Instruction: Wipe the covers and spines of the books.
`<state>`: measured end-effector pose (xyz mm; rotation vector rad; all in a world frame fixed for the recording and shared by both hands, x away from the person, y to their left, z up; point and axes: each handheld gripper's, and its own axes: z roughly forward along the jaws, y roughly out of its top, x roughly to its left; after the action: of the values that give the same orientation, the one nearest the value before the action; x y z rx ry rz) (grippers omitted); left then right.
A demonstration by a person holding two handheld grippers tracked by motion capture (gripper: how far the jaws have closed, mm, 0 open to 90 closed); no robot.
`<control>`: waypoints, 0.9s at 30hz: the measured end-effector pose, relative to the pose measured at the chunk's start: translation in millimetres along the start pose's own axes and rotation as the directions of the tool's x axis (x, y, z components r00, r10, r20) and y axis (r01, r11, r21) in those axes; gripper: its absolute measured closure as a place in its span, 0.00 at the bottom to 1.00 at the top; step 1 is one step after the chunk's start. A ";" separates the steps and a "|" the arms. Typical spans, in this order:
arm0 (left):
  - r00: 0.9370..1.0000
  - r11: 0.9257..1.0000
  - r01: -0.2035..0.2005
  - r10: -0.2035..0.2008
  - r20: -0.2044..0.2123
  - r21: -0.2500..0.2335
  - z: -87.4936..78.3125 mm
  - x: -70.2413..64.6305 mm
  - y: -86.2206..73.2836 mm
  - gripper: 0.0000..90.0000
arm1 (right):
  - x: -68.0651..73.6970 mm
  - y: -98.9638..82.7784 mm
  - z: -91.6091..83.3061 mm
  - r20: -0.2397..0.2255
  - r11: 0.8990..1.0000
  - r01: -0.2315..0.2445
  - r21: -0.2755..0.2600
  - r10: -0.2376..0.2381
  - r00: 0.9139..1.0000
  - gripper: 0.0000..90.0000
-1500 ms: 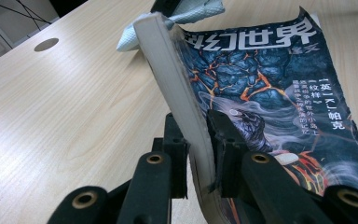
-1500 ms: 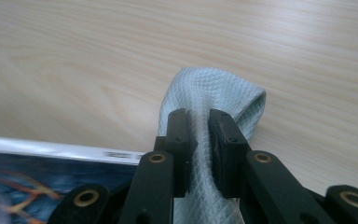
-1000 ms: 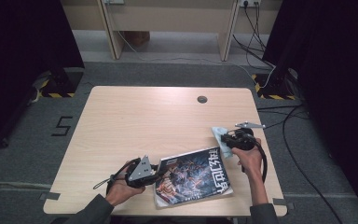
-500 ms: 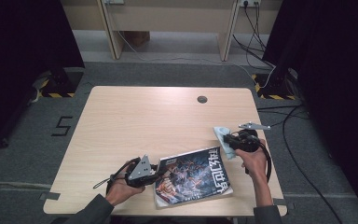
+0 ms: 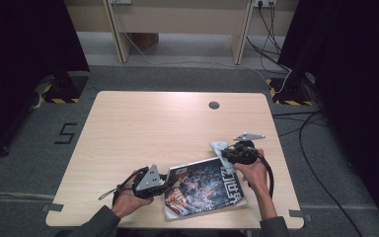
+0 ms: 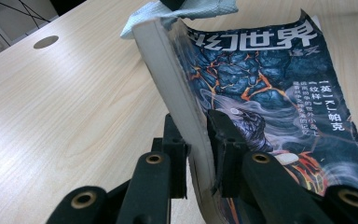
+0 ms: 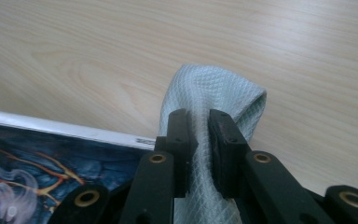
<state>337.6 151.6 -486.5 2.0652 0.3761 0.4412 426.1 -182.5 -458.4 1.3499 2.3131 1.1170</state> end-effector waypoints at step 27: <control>1.000 1.000 0.013 -0.013 -0.008 0.015 1.7 0.2 -2.4 0.87 | 151.0 31.1 -2.1 -0.254 0.961 0.245 -0.128 -0.271 0.929 0.88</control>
<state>338.4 151.6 -489.3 2.0749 0.3985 0.4400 362.6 -50.6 -410.0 0.8710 2.4953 1.3710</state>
